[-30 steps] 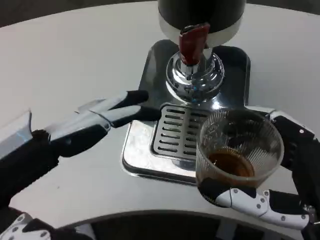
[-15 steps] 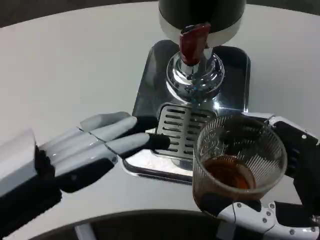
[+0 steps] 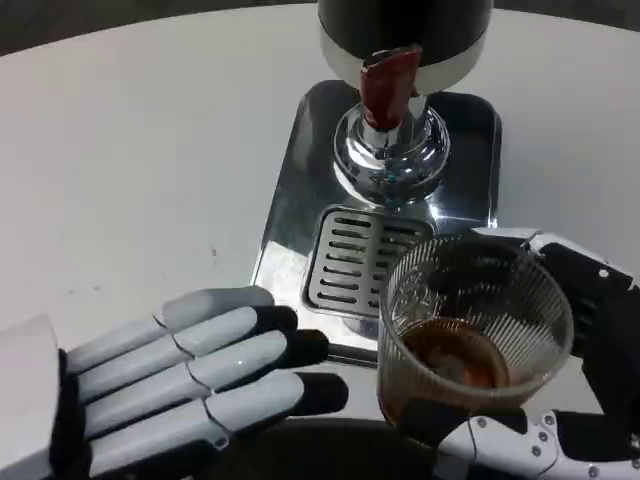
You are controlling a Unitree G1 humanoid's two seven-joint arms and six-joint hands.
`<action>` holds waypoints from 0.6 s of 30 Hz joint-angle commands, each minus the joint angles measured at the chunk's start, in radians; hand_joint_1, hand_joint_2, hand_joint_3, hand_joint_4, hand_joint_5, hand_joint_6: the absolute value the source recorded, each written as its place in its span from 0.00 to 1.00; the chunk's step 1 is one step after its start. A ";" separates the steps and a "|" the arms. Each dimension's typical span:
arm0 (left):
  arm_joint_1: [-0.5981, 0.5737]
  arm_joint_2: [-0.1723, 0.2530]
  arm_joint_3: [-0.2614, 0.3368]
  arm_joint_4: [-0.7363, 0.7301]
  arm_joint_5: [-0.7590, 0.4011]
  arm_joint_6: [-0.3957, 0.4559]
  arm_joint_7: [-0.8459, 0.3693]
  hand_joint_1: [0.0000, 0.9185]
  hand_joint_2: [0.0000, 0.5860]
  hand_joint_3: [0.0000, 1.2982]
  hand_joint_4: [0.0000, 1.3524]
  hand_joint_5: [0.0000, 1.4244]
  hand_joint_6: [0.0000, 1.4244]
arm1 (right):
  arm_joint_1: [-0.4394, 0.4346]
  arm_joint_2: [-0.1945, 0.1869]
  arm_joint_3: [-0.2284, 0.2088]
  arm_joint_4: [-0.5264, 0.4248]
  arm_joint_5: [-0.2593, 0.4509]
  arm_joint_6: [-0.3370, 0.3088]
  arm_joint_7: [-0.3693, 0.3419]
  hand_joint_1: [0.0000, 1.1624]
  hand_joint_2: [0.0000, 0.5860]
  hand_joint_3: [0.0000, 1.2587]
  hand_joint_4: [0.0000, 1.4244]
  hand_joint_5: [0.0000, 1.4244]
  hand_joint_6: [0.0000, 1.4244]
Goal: Grasp the cup under the faucet to collect the drink, then remove the cup.
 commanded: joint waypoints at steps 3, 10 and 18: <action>0.033 0.047 0.013 0.022 -0.033 -0.062 -0.017 0.00 0.13 0.03 0.00 0.00 0.00 | 0.011 -0.025 -0.032 -0.027 0.059 -0.062 0.016 0.86 0.25 0.57 0.54 0.63 0.56; 0.035 0.059 0.005 0.017 -0.040 -0.069 -0.008 0.00 0.13 0.03 0.00 0.00 0.00 | 0.019 -0.045 -0.044 -0.027 0.084 -0.073 0.010 0.85 0.24 0.57 0.54 0.63 0.56; 0.021 0.068 -0.002 0.025 -0.045 -0.076 -0.008 0.00 0.13 0.03 0.00 0.00 0.00 | 0.014 -0.066 -0.057 -0.027 0.105 -0.070 0.003 0.85 0.24 0.57 0.54 0.63 0.56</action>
